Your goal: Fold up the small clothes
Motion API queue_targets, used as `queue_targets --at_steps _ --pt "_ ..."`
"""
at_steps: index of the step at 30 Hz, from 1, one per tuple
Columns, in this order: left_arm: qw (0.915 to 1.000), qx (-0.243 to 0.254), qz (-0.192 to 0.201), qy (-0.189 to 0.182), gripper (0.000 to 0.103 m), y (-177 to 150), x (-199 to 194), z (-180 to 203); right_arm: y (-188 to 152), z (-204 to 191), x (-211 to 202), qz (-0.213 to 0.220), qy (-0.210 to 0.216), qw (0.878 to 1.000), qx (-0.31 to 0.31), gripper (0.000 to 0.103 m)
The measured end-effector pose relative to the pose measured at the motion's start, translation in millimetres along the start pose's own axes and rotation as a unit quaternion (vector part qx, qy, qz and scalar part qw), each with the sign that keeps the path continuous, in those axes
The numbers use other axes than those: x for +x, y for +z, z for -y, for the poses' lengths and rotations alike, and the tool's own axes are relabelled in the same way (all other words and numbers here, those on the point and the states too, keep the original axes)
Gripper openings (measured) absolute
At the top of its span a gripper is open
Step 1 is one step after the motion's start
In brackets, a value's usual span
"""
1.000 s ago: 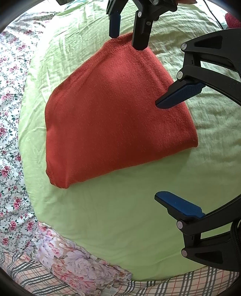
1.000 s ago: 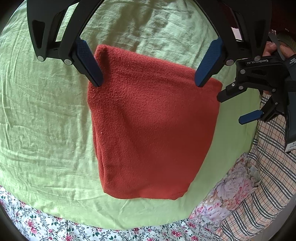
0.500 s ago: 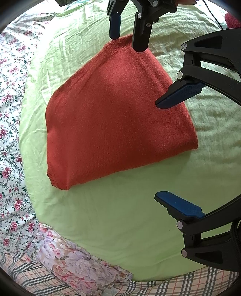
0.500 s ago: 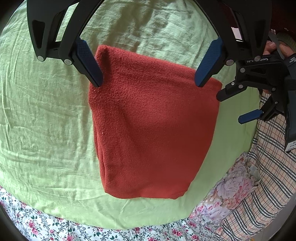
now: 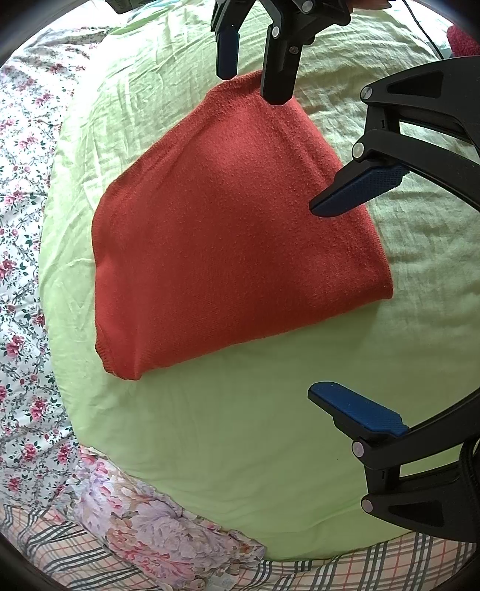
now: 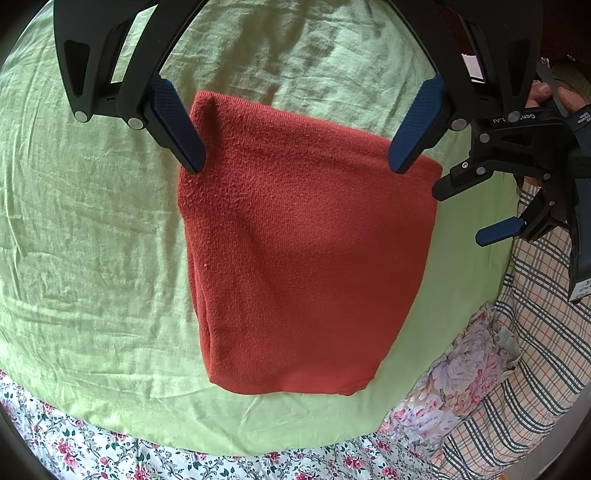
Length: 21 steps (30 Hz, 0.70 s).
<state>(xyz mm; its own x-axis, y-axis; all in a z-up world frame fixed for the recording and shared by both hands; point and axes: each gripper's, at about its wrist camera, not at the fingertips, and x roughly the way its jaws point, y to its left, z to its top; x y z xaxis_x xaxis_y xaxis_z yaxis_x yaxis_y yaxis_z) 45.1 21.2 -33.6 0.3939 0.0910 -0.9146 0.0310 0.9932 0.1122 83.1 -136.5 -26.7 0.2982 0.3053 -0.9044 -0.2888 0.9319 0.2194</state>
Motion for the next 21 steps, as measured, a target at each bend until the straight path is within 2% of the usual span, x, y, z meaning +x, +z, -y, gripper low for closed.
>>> queue_targets --at_steps 21 --pt "1.0000 0.004 0.001 -0.001 0.091 2.4 -1.8 3.6 3.4 0.0 -3.1 0.002 0.000 1.000 0.000 0.099"
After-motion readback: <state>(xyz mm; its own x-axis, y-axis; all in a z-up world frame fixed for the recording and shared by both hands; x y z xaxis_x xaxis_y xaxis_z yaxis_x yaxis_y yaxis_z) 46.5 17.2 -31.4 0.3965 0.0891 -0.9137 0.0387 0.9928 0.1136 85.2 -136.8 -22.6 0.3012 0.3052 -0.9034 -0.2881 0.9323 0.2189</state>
